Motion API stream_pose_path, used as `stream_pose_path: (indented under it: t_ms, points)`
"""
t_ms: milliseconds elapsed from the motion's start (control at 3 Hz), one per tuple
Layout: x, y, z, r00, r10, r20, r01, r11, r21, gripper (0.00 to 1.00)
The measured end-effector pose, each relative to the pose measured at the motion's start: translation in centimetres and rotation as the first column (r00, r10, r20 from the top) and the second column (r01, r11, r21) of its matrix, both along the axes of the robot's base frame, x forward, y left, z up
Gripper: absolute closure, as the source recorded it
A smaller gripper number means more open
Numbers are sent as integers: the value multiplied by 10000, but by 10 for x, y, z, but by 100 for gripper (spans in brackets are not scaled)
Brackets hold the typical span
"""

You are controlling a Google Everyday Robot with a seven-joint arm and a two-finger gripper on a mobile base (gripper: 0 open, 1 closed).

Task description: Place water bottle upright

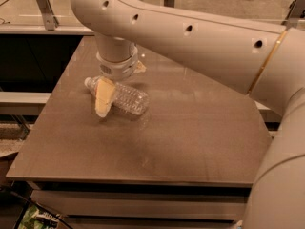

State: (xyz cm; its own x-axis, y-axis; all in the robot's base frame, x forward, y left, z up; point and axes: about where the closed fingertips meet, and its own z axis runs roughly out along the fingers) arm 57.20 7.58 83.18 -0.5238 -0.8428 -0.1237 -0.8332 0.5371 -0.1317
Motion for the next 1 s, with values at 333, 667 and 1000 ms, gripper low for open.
stream_pose_path:
  t_ms: [333, 667, 1000]
  points:
    - [3, 0, -1, 10000, -51, -23, 51, 10000, -25, 0]
    - [3, 0, -1, 10000, -48, -7, 48, 10000, -16, 18]
    - [3, 0, -1, 10000, -44, 9, 44, 10000, -7, 41]
